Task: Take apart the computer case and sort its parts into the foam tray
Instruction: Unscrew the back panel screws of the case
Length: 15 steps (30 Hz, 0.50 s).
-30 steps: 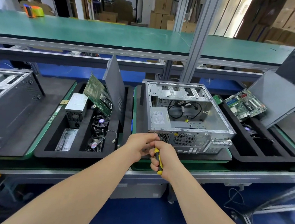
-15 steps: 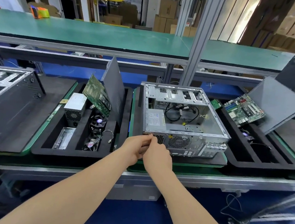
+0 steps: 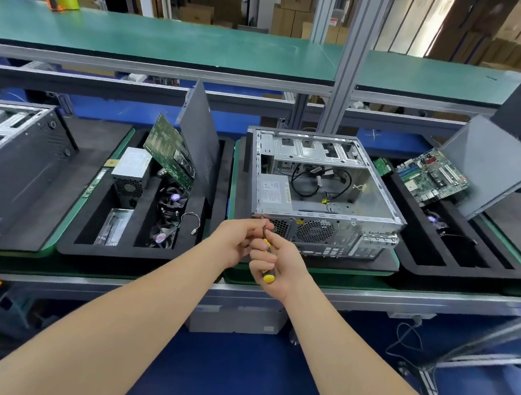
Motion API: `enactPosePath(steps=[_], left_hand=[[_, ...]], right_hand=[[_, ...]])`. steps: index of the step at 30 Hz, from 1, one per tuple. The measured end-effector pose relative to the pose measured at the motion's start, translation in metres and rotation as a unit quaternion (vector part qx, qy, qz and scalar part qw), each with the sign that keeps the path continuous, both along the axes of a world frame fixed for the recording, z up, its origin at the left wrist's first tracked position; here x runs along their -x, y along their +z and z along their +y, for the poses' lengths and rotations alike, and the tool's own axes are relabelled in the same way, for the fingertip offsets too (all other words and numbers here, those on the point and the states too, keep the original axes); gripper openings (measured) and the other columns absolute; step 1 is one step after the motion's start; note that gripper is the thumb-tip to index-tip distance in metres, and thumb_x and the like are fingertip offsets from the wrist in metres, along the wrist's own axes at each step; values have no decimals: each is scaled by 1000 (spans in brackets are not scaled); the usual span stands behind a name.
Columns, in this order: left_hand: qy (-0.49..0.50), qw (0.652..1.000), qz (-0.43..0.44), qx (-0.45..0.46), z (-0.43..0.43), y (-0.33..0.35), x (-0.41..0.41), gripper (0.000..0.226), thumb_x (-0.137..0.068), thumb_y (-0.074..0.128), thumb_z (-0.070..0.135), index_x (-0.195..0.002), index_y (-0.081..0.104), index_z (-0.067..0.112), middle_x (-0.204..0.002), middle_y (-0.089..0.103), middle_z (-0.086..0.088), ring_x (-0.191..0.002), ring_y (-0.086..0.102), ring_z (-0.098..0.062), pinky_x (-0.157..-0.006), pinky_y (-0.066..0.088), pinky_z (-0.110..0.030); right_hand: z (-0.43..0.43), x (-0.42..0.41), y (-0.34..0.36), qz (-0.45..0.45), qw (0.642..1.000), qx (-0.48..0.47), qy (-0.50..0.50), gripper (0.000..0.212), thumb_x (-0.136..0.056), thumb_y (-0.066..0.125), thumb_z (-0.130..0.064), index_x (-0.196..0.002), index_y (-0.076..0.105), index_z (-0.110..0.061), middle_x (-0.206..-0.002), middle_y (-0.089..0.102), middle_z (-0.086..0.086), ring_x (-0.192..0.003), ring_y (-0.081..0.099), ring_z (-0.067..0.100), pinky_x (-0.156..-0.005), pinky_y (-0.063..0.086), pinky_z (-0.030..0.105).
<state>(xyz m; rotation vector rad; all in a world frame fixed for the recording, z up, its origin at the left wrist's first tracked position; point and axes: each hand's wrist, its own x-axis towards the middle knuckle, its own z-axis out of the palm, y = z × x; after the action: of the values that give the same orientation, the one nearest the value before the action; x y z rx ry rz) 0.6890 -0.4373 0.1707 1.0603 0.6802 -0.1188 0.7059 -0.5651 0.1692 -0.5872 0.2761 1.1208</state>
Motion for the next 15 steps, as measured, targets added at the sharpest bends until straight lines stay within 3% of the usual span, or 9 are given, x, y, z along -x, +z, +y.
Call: enactPosePath(steps=[1, 5, 8, 11, 13, 15], left_hand=[[-5, 1000, 1, 1, 1, 1, 0, 27, -93, 71, 23, -113, 76, 6, -70, 68, -1, -67, 59, -17, -92, 54, -42], [-30, 1000, 4, 5, 3, 1, 0, 28, -94, 68, 25, -114, 76, 7, -82, 64, -4, -64, 55, -17, -72, 50, -34], [-33, 999, -4, 13, 4, -2, 0, 22, -96, 67, 25, -106, 78, 10, -71, 64, -2, -63, 55, -18, -73, 51, -34], [-23, 999, -16, 31, 4, -5, -1, 21, -97, 66, 21, -111, 77, 12, -100, 78, -3, -89, 68, -17, -97, 52, -39], [-23, 999, -15, 41, 4, -4, -1, 25, -96, 66, 21, -119, 74, 14, -112, 77, -4, -113, 66, -22, -109, 46, -45], [-25, 999, -5, 44, 3, -1, -2, 26, -94, 70, 22, -119, 74, 16, -111, 77, -3, -117, 64, -24, -111, 44, -47]], right_hand=[[2, 0, 2, 1, 1000, 5, -8, 37, -113, 43, -31, -89, 60, -9, -61, 43, -2, -34, 33, 6, -29, 25, 18], [9, 1, 7, -101, 986, 135, -11, 35, -114, 39, -28, -87, 56, -12, -57, 39, -1, -35, 27, 9, -30, 21, 22], [16, 2, 8, -233, 926, 296, 14, 28, -111, 36, -26, -97, 57, -13, -57, 42, 1, -38, 31, 12, -37, 26, 21], [20, 2, 12, -406, 789, 457, 67, 36, -111, 30, -27, -134, 55, -17, -80, 61, 10, -44, 49, 20, -39, 41, 26], [19, 1, 16, -537, 642, 533, 124, 43, -109, 35, -21, -151, 45, -23, -110, 67, 18, -69, 69, 30, -50, 56, 35], [21, -2, 15, -627, 475, 595, 165, 43, -106, 46, -15, -148, 46, -12, -128, 64, 16, -108, 69, 36, -82, 60, 44]])
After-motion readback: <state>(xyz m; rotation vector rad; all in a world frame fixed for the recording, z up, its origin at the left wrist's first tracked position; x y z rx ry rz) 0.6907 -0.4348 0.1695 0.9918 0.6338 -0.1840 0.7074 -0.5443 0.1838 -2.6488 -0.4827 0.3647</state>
